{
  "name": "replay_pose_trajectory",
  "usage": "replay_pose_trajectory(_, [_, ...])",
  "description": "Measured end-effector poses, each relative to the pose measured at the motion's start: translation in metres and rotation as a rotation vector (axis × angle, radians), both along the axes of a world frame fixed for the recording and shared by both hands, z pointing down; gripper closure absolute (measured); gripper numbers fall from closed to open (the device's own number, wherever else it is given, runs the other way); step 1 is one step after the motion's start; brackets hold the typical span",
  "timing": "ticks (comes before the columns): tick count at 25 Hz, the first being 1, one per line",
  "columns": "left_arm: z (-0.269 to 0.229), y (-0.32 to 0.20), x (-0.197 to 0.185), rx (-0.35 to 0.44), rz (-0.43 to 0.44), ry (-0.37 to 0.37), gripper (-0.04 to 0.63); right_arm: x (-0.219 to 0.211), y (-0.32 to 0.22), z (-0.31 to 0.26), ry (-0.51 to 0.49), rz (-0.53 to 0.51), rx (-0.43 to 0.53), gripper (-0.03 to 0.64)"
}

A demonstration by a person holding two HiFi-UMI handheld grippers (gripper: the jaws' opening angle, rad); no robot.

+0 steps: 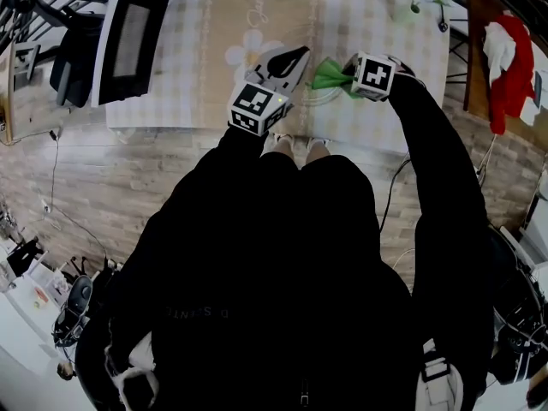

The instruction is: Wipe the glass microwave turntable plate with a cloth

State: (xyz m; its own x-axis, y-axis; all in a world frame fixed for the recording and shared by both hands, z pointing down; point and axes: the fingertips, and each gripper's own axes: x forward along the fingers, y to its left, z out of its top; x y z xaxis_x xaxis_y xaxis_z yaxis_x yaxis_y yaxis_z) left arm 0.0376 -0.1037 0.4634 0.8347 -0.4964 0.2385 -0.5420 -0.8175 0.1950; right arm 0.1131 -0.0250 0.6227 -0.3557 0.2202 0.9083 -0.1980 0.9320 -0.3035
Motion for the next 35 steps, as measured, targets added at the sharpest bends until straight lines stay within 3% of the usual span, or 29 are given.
replay_pose_trajectory(14, [0.005,0.0,0.01,-0.013,0.019,-0.001,0.574,0.042,-0.108,0.014,0.095,0.147,0.192,0.5])
replay_pose_trajectory(19, [0.013,0.004,0.002,-0.031,0.004,-0.004,0.574,0.038,-0.093,0.045,0.121,0.173,0.111,0.5])
replay_pose_trajectory(22, [0.016,0.006,-0.001,-0.034,0.003,-0.005,0.574,0.041,-0.082,0.053,0.156,0.161,0.125,0.496])
replay_pose_trajectory(27, [0.017,0.005,-0.005,-0.04,-0.006,-0.002,0.574,0.039,-0.072,0.05,0.184,0.07,0.156,0.5])
replay_pose_trajectory(35, [0.017,0.007,-0.001,-0.038,0.006,-0.004,0.574,0.019,-0.022,0.051,0.15,-0.02,0.025,0.502])
